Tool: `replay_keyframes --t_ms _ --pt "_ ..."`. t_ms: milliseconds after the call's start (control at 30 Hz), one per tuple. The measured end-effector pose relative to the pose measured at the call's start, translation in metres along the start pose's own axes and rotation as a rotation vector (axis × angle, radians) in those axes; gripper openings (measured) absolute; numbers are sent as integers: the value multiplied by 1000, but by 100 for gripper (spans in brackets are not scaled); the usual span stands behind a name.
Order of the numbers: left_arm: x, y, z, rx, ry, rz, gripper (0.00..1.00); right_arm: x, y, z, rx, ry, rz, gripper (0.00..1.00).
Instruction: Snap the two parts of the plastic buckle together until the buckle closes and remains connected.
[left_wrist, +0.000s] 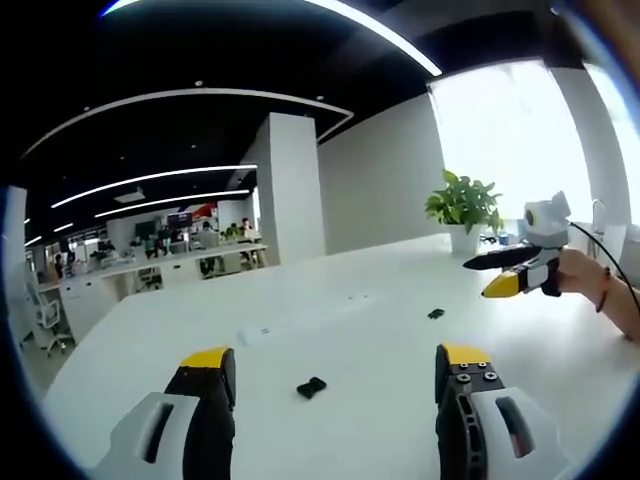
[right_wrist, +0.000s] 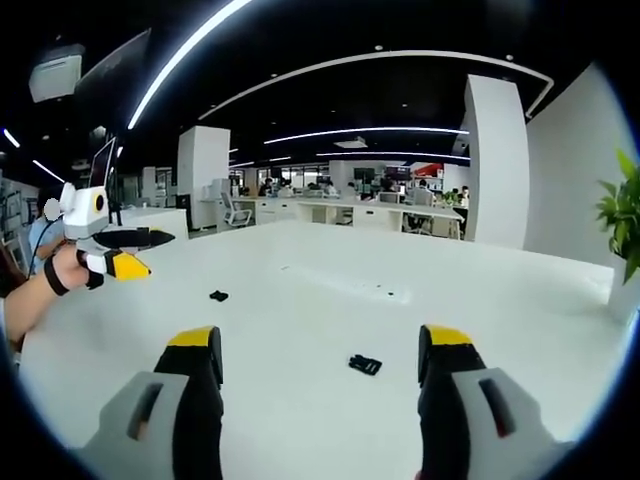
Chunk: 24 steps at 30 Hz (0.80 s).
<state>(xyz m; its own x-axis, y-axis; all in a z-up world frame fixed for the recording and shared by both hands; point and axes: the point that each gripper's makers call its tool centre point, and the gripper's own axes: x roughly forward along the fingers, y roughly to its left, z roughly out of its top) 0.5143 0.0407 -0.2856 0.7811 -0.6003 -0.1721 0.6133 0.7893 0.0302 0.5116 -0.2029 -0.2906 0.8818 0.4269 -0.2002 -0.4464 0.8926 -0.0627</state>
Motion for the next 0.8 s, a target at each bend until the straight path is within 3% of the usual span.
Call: replay_keyframes --t_ms 267,800 --pt "5 -3 0 -57 -6 -27 84 2 3 0 -3 5 6 79" --pt "5 2 -1 -59 -1 -18 84 7 4 0 8 7 23 79"
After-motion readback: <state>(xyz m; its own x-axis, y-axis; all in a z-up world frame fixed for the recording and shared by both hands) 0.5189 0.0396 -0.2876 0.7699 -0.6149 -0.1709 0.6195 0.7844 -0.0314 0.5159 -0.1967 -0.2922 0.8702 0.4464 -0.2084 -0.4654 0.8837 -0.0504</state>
